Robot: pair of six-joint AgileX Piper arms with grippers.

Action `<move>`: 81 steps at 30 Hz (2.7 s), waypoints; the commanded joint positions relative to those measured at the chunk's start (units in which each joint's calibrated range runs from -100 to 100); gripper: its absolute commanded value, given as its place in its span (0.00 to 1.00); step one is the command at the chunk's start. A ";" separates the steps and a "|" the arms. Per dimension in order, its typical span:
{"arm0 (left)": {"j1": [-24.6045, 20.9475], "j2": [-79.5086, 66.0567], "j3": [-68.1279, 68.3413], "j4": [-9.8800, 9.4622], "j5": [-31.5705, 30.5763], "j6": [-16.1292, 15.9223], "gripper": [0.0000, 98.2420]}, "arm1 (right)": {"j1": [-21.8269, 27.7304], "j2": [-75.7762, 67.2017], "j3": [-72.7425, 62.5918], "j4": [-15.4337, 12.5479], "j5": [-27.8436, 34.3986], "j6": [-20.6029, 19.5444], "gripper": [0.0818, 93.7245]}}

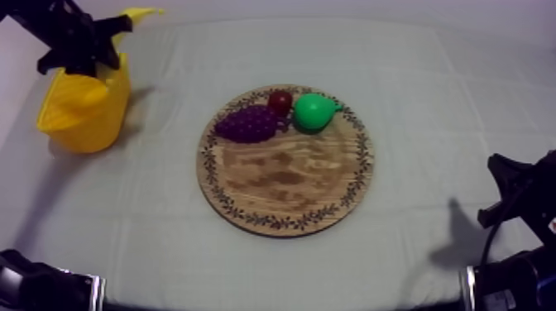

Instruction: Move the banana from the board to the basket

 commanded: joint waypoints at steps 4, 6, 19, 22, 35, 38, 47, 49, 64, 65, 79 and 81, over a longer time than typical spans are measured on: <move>-9.71 5.78 -3.95 -0.06 -1.33 -1.98 0.33 | 0.03 -0.04 -0.03 -0.02 -0.01 -0.03 0.00; -11.22 8.37 -5.08 -0.11 -1.94 -2.35 0.33 | 0.03 -0.04 -0.03 -0.02 -0.01 -0.05 0.00; -15.88 19.54 -1.24 -0.31 -10.43 -4.35 0.33 | 0.03 -0.04 -0.03 -0.02 -0.01 -0.06 0.00; -15.34 20.17 0.12 -0.39 -11.70 -4.04 0.33 | 0.03 -0.04 -0.03 -0.02 -0.01 -0.06 0.00; -14.42 22.62 4.76 1.11 -17.17 -5.55 0.56 | 0.03 -0.04 -0.03 -0.02 -0.01 -0.06 0.00; -14.26 22.08 5.14 1.28 -17.37 -5.87 0.57 | 0.03 -0.04 -0.03 -0.02 -0.01 -0.06 0.00; -12.65 15.09 7.81 4.07 -20.38 -10.96 0.09 | 0.03 -0.04 -0.03 -0.02 -0.01 -0.03 0.00; -11.84 12.09 9.10 5.43 -21.46 -13.23 0.04 | 0.03 -0.04 -0.03 -0.02 -0.01 -0.05 0.00; -10.26 -27.84 46.77 18.80 -51.38 -31.16 0.00 | 0.03 -0.04 -0.03 -0.02 -0.01 -0.04 0.00; -10.89 -31.01 49.12 19.16 -52.18 -31.42 0.00 | 0.03 -0.04 -0.03 -0.02 -0.01 -0.06 0.00; -13.55 -71.25 71.27 10.38 -50.84 -26.78 0.00 | -0.01 -0.04 -0.03 -0.02 -0.01 -0.01 0.00; -13.64 -75.39 74.32 8.42 -50.36 -25.41 0.00 | 0.01 -0.04 -0.03 -0.02 -0.01 -0.02 0.00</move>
